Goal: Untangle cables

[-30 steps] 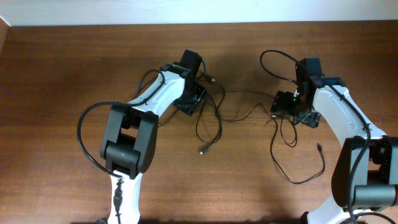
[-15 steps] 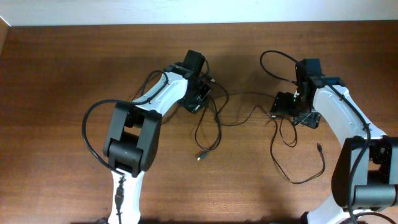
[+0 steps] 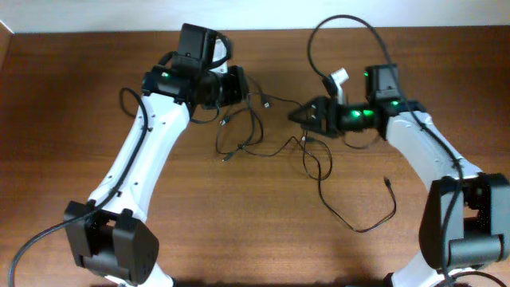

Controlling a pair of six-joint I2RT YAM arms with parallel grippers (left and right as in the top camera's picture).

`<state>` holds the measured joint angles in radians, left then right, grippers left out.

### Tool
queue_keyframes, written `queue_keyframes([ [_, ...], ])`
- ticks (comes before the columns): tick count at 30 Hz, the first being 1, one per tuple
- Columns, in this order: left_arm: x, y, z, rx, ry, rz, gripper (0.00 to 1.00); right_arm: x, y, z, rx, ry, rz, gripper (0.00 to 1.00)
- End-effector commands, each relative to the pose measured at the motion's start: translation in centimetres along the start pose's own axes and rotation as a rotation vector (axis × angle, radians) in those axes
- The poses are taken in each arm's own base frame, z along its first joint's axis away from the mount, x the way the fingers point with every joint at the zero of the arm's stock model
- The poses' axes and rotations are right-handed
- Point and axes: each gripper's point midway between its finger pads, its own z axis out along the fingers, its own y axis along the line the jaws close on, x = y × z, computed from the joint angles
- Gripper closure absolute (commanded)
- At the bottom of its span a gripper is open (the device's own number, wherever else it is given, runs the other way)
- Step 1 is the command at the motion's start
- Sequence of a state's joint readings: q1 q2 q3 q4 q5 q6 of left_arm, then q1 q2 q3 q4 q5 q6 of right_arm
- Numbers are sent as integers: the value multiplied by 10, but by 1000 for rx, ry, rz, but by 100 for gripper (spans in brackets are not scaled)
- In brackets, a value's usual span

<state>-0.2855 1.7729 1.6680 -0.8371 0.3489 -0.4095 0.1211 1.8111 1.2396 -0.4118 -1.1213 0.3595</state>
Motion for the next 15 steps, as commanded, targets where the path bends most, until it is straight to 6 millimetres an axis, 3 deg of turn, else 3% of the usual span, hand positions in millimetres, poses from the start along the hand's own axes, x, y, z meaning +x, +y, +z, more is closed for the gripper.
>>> queue_keyframes([
  [1, 26, -34, 5, 121, 73, 435, 100, -17, 10, 14, 58, -75, 220, 0],
  [4, 33, -37, 6, 129, 87, 570, 100, -26, 16, 15, 33, -103, 336, 0],
  [10, 34, -37, 6, 130, 88, 570, 100, -40, 13, 15, 49, -179, 495, 4],
  [13, 34, -37, 6, 130, 88, 570, 100, -41, 12, 30, 90, -223, 538, 4],
  [15, 34, -37, 6, 130, 88, 570, 100, -47, 24, 42, 77, -257, 509, 5],
])
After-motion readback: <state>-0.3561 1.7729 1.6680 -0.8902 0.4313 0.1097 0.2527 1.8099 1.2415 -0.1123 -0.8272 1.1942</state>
